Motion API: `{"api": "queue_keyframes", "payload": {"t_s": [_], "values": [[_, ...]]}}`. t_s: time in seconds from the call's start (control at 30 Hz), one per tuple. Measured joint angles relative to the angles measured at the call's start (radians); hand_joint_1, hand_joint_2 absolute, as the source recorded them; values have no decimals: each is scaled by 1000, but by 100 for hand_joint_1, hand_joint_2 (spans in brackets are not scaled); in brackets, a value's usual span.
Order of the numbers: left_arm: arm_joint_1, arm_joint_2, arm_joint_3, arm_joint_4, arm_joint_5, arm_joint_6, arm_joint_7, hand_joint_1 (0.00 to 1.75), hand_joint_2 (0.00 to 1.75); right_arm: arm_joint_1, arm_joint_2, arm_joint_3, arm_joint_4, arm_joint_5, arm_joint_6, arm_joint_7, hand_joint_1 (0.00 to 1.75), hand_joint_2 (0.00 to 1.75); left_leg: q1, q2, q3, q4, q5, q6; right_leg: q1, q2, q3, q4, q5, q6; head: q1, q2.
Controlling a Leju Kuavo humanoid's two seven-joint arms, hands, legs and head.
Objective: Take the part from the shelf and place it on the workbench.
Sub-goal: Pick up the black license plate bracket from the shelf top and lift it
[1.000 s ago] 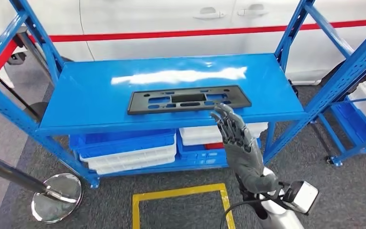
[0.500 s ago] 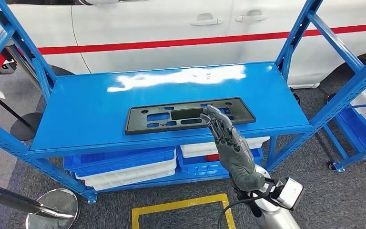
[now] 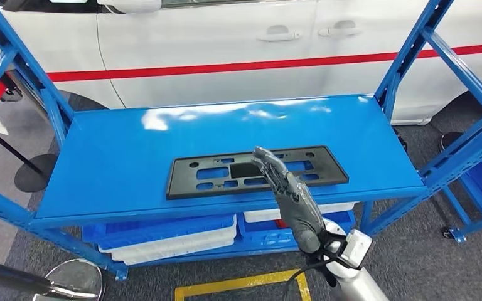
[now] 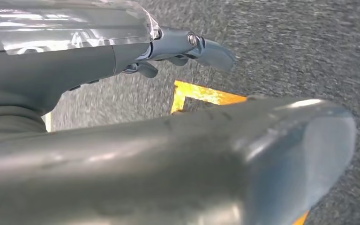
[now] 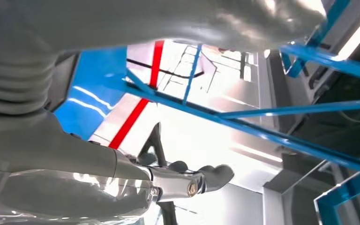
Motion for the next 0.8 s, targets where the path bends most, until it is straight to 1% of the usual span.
{"api": "queue_keyframes", "payload": {"t_s": [0.03,0.07,0.1,0.13,0.17,0.2,0.23,0.27,0.3,0.33,0.37,0.4,0.43,0.47,0.5,0.53,0.57,0.6,0.63,0.67,0.7,0.73,0.77,0.8], "values": [[1,0,0,0,0,4,2,0,0,-6,0,3,6,1,-1,2,0,175,1,1,1,10,-5,-5,-1,0,8,-5,0,-5,0,0],[1,1,0,0,0,6,2,0,0,-13,0,5,12,3,-2,3,0,175,2,2,-8,32,-18,-10,-3,-1,18,-9,-2,-10,0,0],[1,1,0,0,0,7,3,0,0,-18,0,7,17,3,-2,3,0,175,3,2,-27,73,-39,-14,-5,-2,26,-13,-5,-14,0,0],[1,1,0,0,1,7,3,0,0,-21,0,9,22,4,-2,3,0,175,6,3,-60,132,-68,-19,-6,-4,30,-15,-8,-17,0,0],[1,1,0,0,1,8,3,0,0,-24,0,11,28,9,-6,4,0,175,8,3,-101,199,-98,-23,-6,-4,32,-15,-11,-20,0,0],[2,1,0,0,1,9,2,0,0,-25,0,14,33,19,-15,4,0,175,11,3,-139,255,-118,-28,-6,-4,33,-15,-14,-20,0,0],[4,1,0,0,1,10,-1,0,0,-25,-1,17,38,37,-32,5,0,175,13,3,-165,284,-120,-31,-6,-3,35,-15,-17,-20,0,0],[6,1,0,0,1,11,-6,0,0,-25,-1,20,44,60,-55,5,0,175,14,3,-174,277,-102,-33,-7,-2,38,-14,-20,-18,0,0],[7,1,0,0,1,11,-12,0,0,-25,-1,23,49,89,-82,5,0,175,15,3,-162,232,-63,-33,-8,-1,44,-14,-24,-16,0,0],[7,2,0,0,0,8,-19,0,0,-25,-1,24,54,120,-110,5,0,175,16,4,-137,159,-13,-32,-8,-1,49,-13,-28,-13,0,0],[7,2,0,0,-1,4,-24,0,0,-25,-1,25,60,153,-136,5,0,175,16,4,-113,91,21,-29,-8,-1,54,-11,-32,-9,0,0],[6,3,0,0,-3,0,-29,0,0,-25,-1,26,67,186,-161,4,0,175,14,4,-95,38,43,-24,-7,-1,55,-9,-34,-4,0,0],[6,3,-1,0,-4,-4,-31,0,0,-25,-1,26,74,217,-180,2,0,175,13,4,-86,11,55,-17,-6,-1,54,-7,-36,1,0,0],[7,3,-1,0,-5,-8,-32,0,0,-24,-2,26,82,244,-195,0,0,175,11,4,-86,6,52,-10,-5,-2,52,-6,-36,5,0,0],[8,3,-1,0,-5,-9,-32,0,0,-24,-4,26,90,266,-207,-3,0,175,11,4,-86,5,58,-2,-5,-1,50,-6,-37,10,0,0],[9,3,-1,0,-5,-10,-31,0,0,-24,-7,26,97,284,-216,-7,0,175,12,4,-84,3,66,5,-6,-1,50,-3,-42,16,0,0],[9,3,-1,0,-5,-10,-30,0,0,-24,-12,26,105,300,-224,-11,0,175,13,4,-83,0,69,10,-7,-1,45,11,-54,22,0,0],[8,3,-1,0,-5,-10,-29,0,0,-25,-17,26,114,313,-230,-16,0,175,15,5,-83,-3,72,15,-8,-1,32,43,-76,27,0,0],[7,4,-1,0,-4,-10,-28,0,0,-25,-23,26,124,327,-236,-22,0,175,15,5,-83,-5,73,18,-11,-1,8,96,-107,32,0,0],[7,4,-1,0,-4,-10,-27,0,0,-25,-28,25,136,345,-243,-26,0,175,14,5,-84,-5,73,20,-12,-1,-26,166,-139,35,0,0],[7,5,-1,0,-3,-10,-27,0,0,-25,-33,24,150,371,-256,-28,0,175,13,5,-84,-4,73,21,-15,-1,-60,234,-165,37,0,0],[7,5,-1,0,-2,-10,-26,0,0,-23,-37,23,165,405,-274,-29,0,175,12,5,-85,-4,72,21,-16,-1,-83,279,-175,38,0,0],[7,5,-1,0,-2,-10,-26,0,0,-22,-41,21,179,442,-297,-29,0,175,11,5,-85,-4,72,22,-17,-1,-88,285,-166,37,0,0],[7,6,0,0,-2,-10,-26,0,0,-21,-45,20,191,478,-319,-28,0,175,10,4,-83,-4,71,22,-17,-1,-73,252,-139,35,0,0]]}}
